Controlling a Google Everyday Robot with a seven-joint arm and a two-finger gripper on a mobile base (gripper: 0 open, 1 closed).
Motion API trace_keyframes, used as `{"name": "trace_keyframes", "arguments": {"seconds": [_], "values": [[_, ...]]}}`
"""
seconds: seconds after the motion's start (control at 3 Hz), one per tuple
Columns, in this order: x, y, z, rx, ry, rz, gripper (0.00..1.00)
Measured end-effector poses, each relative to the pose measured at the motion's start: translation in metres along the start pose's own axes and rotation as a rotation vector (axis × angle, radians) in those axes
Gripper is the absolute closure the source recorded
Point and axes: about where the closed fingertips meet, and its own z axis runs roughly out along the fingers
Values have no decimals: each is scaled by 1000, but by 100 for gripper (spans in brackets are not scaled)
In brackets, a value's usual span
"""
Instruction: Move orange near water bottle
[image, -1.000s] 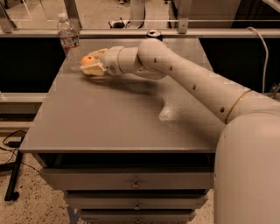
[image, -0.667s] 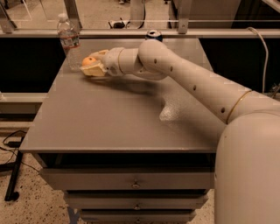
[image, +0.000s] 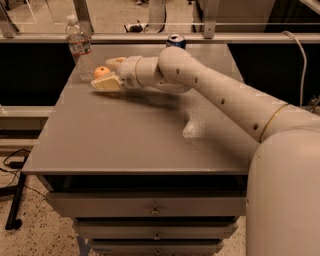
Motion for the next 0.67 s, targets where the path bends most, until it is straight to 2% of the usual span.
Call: {"name": "trace_keyframes", "arguments": {"seconds": [0.33,0.67], "values": [[0,0,-1,1,0,3,0],[0,0,-1,1,0,3,0]]}}
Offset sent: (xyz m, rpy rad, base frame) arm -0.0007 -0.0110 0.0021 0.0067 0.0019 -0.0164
